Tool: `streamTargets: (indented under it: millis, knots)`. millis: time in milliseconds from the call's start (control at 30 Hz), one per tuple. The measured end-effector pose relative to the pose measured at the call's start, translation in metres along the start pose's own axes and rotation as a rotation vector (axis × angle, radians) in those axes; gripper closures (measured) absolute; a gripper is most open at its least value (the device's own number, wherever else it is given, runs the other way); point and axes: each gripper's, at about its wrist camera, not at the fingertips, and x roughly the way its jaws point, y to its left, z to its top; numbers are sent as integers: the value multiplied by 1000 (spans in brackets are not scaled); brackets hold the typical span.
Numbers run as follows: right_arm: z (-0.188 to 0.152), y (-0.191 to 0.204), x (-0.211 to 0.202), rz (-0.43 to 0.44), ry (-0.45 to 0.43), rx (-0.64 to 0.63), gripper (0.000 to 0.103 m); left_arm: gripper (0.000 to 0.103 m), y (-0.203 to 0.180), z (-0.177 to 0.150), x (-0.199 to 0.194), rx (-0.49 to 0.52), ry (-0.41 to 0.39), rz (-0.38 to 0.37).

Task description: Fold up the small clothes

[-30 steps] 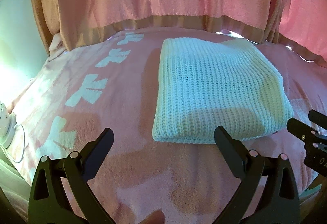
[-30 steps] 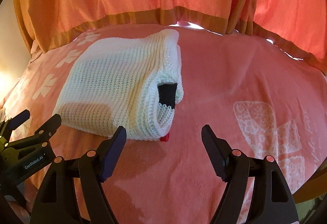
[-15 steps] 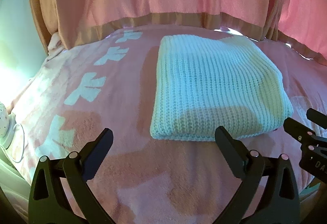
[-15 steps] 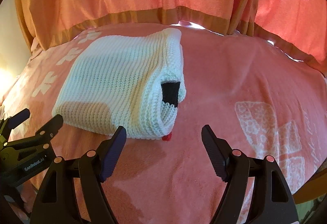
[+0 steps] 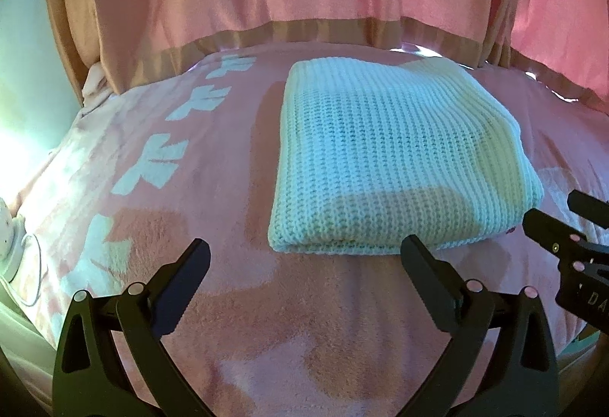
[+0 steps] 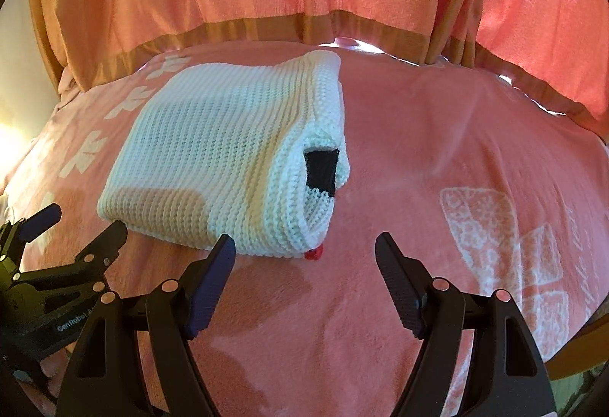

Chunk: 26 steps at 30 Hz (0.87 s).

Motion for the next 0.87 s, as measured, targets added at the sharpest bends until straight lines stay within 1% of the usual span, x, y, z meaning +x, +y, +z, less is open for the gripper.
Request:
streamTargets:
  millis: [467, 667, 767, 867]
  knots:
    - [0, 1, 1, 1, 1, -1, 29, 5, 0, 1, 1, -3, 2, -2]
    - [-1, 3, 1, -5, 0, 1, 29, 5, 3, 2, 2, -20, 15, 11]
    - [-1, 3, 1, -3, 2, 2, 29, 5, 8, 3, 3, -58, 25, 7]
    - [-1, 2, 1, -3, 1, 1, 29, 5, 8, 3, 4, -52, 29, 3]
